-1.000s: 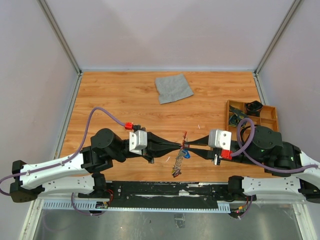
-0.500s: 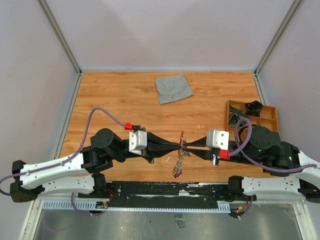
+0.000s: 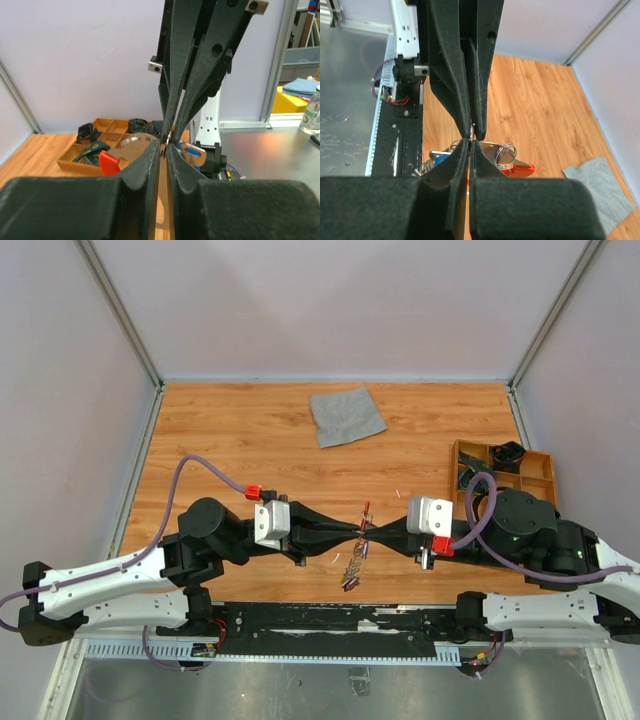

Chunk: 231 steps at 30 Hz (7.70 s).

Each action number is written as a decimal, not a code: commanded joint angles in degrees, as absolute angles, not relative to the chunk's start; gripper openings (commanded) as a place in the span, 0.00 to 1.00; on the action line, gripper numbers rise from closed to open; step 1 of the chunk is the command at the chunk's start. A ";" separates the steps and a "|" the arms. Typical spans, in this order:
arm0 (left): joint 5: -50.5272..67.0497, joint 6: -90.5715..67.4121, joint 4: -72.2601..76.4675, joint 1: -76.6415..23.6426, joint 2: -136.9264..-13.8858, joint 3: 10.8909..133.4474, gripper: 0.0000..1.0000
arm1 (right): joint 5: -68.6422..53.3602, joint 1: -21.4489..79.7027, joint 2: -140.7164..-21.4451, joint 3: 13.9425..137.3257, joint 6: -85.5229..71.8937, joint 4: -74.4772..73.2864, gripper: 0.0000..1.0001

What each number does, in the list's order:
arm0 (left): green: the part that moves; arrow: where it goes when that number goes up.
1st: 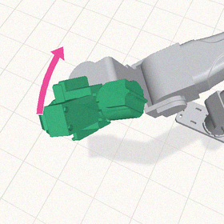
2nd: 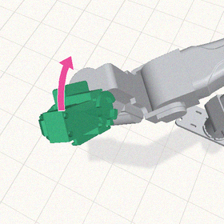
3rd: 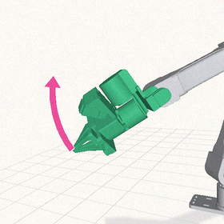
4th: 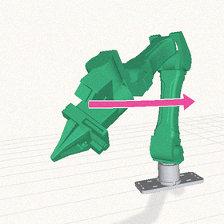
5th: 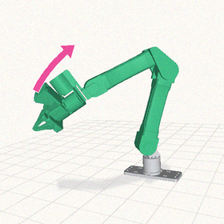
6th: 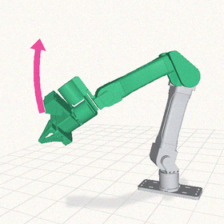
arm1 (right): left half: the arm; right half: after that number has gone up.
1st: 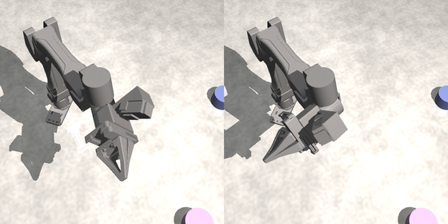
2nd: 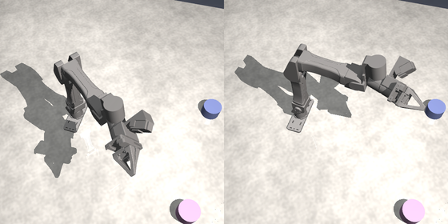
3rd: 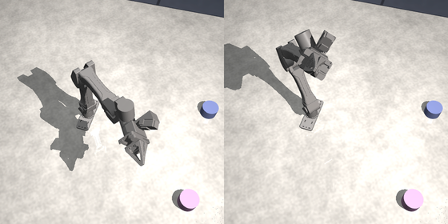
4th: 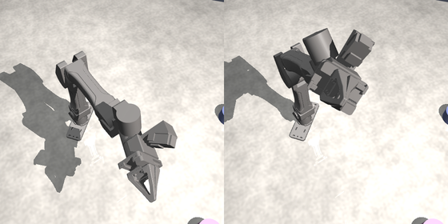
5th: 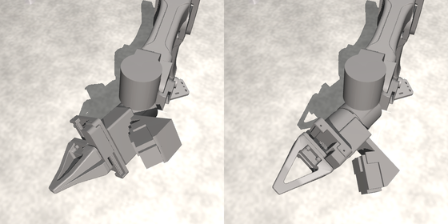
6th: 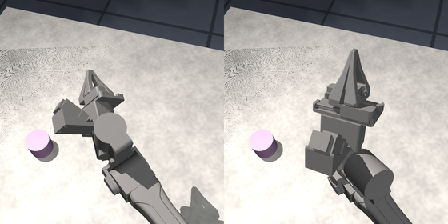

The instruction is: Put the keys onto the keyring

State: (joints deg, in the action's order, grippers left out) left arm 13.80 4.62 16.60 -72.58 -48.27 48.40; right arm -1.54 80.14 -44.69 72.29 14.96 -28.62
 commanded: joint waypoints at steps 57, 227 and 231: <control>9.18 9.17 6.86 -73.08 -53.39 51.76 0.31 | 5.04 80.95 -71.50 104.06 16.31 -73.42 0.01; 13.61 -0.79 28.25 -73.04 -42.68 42.66 0.01 | -11.06 75.23 -42.10 65.42 4.06 -20.48 0.24; 13.77 -0.96 28.27 -73.04 -42.75 42.71 0.01 | -11.30 75.23 -42.41 65.46 3.87 -20.15 0.22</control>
